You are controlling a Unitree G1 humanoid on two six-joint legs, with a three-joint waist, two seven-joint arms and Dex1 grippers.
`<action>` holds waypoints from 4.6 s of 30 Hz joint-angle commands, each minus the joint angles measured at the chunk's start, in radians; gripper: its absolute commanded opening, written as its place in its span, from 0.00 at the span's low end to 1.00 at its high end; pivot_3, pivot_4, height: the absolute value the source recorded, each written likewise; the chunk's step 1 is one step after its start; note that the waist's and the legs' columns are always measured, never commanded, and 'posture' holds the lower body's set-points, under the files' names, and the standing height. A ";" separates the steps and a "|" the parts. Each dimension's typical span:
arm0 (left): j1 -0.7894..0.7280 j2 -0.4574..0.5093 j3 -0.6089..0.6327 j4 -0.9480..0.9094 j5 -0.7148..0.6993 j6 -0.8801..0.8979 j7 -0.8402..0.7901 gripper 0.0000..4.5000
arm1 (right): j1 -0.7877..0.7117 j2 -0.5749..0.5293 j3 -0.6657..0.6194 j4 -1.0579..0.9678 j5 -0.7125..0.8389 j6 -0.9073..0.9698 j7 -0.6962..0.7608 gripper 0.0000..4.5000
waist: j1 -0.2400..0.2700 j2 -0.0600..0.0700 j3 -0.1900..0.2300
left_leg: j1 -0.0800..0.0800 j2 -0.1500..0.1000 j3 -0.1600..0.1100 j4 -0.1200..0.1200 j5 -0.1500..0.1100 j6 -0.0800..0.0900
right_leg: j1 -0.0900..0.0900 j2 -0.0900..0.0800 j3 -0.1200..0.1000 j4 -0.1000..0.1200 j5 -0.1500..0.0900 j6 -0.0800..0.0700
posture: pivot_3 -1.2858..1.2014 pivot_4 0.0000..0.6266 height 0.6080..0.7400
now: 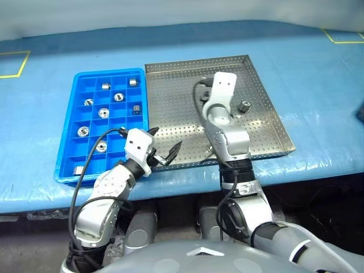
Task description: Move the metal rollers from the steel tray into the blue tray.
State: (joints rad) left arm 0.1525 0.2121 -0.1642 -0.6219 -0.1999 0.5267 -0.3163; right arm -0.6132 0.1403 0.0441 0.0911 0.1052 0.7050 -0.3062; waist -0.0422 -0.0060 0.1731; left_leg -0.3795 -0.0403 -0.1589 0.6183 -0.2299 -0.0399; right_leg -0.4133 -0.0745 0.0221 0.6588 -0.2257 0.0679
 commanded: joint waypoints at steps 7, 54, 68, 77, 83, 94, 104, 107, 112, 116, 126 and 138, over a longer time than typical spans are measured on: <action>0.162 -0.041 0.155 -0.184 0.035 -0.062 0.153 1.00 | -0.104 0.050 0.240 -0.032 0.067 -0.005 0.360 0.38 | 0.057 0.000 0.000 | 0.000 -0.001 -0.003 -0.001 0.000 0.000 | 0.000 0.000 -0.001 -0.001 -0.002 0.002 | 0.63 0.24 1.00; 0.080 0.021 0.034 -0.111 -0.041 -0.033 0.031 1.00 | 0.036 -0.122 0.074 -0.263 0.089 0.170 0.296 0.99 | 0.142 -0.001 0.000 | -0.005 -0.001 -0.004 -0.004 -0.001 -0.003 | -0.002 0.000 -0.003 -0.004 -0.007 -0.003 | 0.56 0.24 1.00; -0.017 0.093 -0.061 -0.020 -0.057 -0.038 -0.097 1.00 | 0.161 -0.249 -0.054 -0.642 0.078 0.796 0.281 0.99 | 0.006 0.000 0.000 | -0.003 0.000 -0.002 -0.002 -0.001 -0.002 | -0.002 -0.001 -0.004 -0.001 -0.006 0.002 | 0.52 0.24 1.00; -0.011 0.077 -0.069 -0.007 -0.054 -0.046 -0.098 1.00 | 0.268 -0.278 -0.049 -0.736 0.155 0.909 0.316 0.99 | 0.007 0.000 0.000 | -0.004 -0.001 -0.002 0.002 -0.002 -0.001 | 0.000 -0.001 -0.004 -0.002 -0.005 0.004 | 0.52 0.24 1.00; -0.005 0.067 -0.075 0.000 -0.047 -0.057 -0.089 1.00 | 0.318 -0.284 -0.025 -0.747 0.222 0.909 0.296 0.99 | 0.007 0.000 0.000 | -0.003 0.000 -0.002 0.002 -0.002 -0.001 | 0.000 -0.001 -0.004 -0.002 -0.005 0.005 | 0.52 0.24 1.00; 0.007 0.060 -0.075 -0.005 -0.037 -0.066 -0.064 1.00 | 0.366 -0.369 -0.002 -0.723 0.276 0.909 0.241 0.50 | 0.024 0.000 0.000 | -0.004 -0.001 -0.002 0.003 -0.002 -0.001 | 0.001 -0.002 -0.004 -0.002 -0.005 0.005 | 0.54 0.24 1.00; 0.040 0.045 -0.033 -0.041 -0.031 -0.078 -0.004 1.00 | 0.170 -0.293 0.046 -0.678 0.230 0.853 0.228 0.38 | 0.031 0.000 0.000 | -0.004 0.000 -0.002 0.003 -0.002 -0.001 | -0.001 -0.001 -0.004 -0.001 -0.005 0.006 | 0.58 0.24 1.00; 0.075 0.039 0.009 -0.078 -0.035 -0.077 0.032 1.00 | 0.103 -0.240 0.113 -0.609 0.203 0.684 0.250 0.38 | 0.034 0.000 0.000 | -0.004 -0.001 -0.003 0.002 -0.002 -0.001 | 0.000 -0.001 -0.005 -0.001 -0.005 0.005 | 0.59 0.24 1.00; 0.166 0.034 0.083 -0.154 -0.038 -0.072 0.088 1.00 | 0.014 -0.132 0.192 -0.456 0.179 0.480 0.305 0.38 | 0.043 0.000 0.000 | -0.004 -0.001 -0.004 0.000 -0.002 -0.001 | -0.001 -0.002 -0.005 -0.002 -0.005 0.005 | 0.62 0.24 1.00; 0.234 0.033 0.122 -0.197 -0.038 -0.074 0.109 1.00 | -0.041 -0.073 0.245 -0.354 0.163 0.373 0.356 0.38 | 0.068 0.000 0.000 | -0.004 -0.001 -0.005 -0.001 -0.002 -0.001 | -0.002 -0.001 -0.005 -0.001 -0.006 0.004 | 0.64 0.24 1.00; 0.433 0.020 0.174 -0.291 -0.025 -0.113 0.145 1.00 | -0.021 -0.032 0.352 -0.305 0.160 0.358 0.456 0.38 | 0.138 0.000 0.000 | -0.004 -0.001 -0.007 -0.003 -0.002 -0.002 | -0.002 -0.001 -0.006 -0.002 -0.010 0.001 | 0.67 0.24 1.00; 0.449 0.022 0.155 -0.273 -0.017 -0.153 0.130 1.00 | 0.105 -0.083 0.357 -0.353 0.136 0.420 0.450 0.54 | 0.190 0.000 0.001 | -0.004 -0.001 -0.007 -0.003 -0.002 -0.002 | -0.002 -0.001 -0.007 -0.002 -0.012 -0.002 | 0.67 0.24 1.00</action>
State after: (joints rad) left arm 0.6057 0.2360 -0.0041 -0.8674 -0.2156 0.4013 -0.1778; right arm -0.5073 0.0459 0.4237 -0.2242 0.2425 1.1247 0.1509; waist 0.1476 -0.0064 0.1736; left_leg -0.3839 -0.0416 -0.1660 0.6150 -0.2319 -0.0418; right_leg -0.4155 -0.0758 0.0151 0.6571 -0.2378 0.0661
